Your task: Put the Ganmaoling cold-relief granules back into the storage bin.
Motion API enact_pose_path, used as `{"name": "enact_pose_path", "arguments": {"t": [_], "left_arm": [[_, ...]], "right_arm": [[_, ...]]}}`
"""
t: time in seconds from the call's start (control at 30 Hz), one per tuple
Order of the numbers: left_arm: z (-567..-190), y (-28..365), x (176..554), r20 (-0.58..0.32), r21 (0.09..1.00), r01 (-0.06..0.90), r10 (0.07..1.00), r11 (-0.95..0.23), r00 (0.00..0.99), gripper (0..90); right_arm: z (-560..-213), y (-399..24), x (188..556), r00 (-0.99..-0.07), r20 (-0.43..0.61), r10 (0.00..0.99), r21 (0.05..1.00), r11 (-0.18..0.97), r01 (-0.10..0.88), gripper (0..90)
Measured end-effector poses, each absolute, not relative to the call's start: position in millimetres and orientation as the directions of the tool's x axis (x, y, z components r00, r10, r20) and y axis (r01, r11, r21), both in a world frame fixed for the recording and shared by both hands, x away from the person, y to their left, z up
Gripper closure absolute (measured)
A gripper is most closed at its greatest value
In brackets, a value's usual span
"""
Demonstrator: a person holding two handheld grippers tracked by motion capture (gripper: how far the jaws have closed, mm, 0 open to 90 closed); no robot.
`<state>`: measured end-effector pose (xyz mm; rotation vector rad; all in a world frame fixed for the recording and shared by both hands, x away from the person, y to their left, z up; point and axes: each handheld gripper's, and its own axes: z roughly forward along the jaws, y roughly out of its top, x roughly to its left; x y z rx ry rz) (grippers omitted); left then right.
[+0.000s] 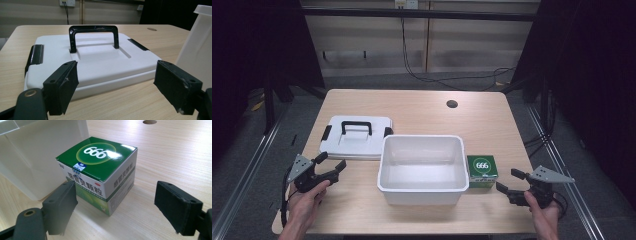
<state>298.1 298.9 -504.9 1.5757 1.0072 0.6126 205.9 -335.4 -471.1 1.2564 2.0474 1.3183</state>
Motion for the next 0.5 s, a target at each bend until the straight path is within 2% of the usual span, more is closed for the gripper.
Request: {"name": "enact_pose_path", "arguments": {"t": [0.33,0.5], "left_arm": [[-505.1,299.0,298.3,-0.136,0.960,0.280,0.852,-0.012,0.505,18.1],[-505.1,298.2,298.3,-0.132,0.960,0.279,0.852,-0.017,0.507,18.1]], "right_arm": [[-471.5,-336.1,208.7,-0.547,0.142,0.825,0.866,0.164,0.472,13.4],[-467.8,-335.2,209.6,-0.568,0.102,0.816,0.850,0.226,0.477,13.5]]}}
